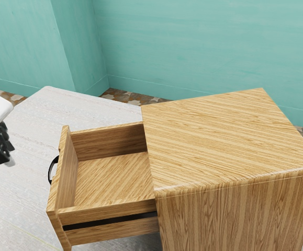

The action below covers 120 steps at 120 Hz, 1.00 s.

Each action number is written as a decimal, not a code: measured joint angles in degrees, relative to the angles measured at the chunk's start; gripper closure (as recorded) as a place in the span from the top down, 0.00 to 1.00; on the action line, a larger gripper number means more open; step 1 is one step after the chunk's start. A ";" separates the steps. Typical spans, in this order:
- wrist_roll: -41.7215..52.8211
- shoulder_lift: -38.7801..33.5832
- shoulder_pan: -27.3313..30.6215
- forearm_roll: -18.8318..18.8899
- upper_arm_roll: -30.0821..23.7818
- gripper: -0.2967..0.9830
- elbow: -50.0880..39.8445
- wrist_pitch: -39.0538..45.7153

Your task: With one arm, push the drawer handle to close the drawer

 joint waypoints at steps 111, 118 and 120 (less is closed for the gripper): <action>0.93 3.01 -9.41 -6.41 -0.53 0.16 -1.89 5.76; 0.90 3.53 -9.67 -7.03 -0.56 0.16 -1.87 6.31; 0.89 3.68 -9.74 -7.18 -0.58 0.16 -1.87 6.44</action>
